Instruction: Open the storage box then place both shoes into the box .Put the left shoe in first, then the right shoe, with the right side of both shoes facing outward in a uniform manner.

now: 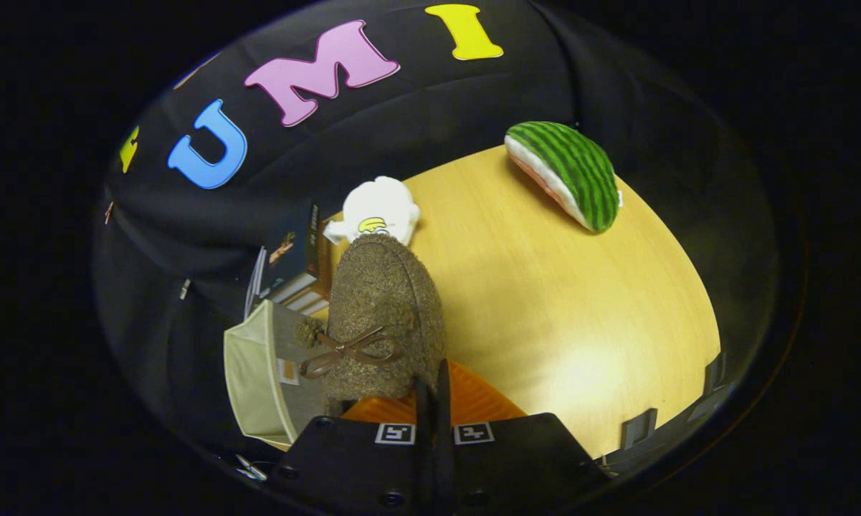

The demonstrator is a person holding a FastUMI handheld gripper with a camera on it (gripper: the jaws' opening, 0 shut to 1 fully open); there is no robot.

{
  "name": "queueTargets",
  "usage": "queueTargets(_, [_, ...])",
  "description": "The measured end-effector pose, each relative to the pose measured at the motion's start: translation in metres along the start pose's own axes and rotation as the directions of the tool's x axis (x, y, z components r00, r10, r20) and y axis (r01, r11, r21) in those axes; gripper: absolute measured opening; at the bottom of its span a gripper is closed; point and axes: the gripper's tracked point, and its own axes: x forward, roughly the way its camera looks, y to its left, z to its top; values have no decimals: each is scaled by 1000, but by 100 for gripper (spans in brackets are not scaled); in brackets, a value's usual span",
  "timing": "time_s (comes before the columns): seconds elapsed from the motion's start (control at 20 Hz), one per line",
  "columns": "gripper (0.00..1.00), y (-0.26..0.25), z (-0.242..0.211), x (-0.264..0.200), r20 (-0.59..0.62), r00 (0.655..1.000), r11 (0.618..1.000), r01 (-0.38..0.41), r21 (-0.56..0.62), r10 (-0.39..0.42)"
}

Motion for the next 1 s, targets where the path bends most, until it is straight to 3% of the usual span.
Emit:
queueTargets(0.5, [5,153,-19,-5,-30,993,990,-120,-71,118])
queueTargets(0.8, [5,202,-61,48,-84,992,978,-111,-177,97])
queueTargets(1.0, [5,207,-84,73,-106,992,973,-91,-212,69])
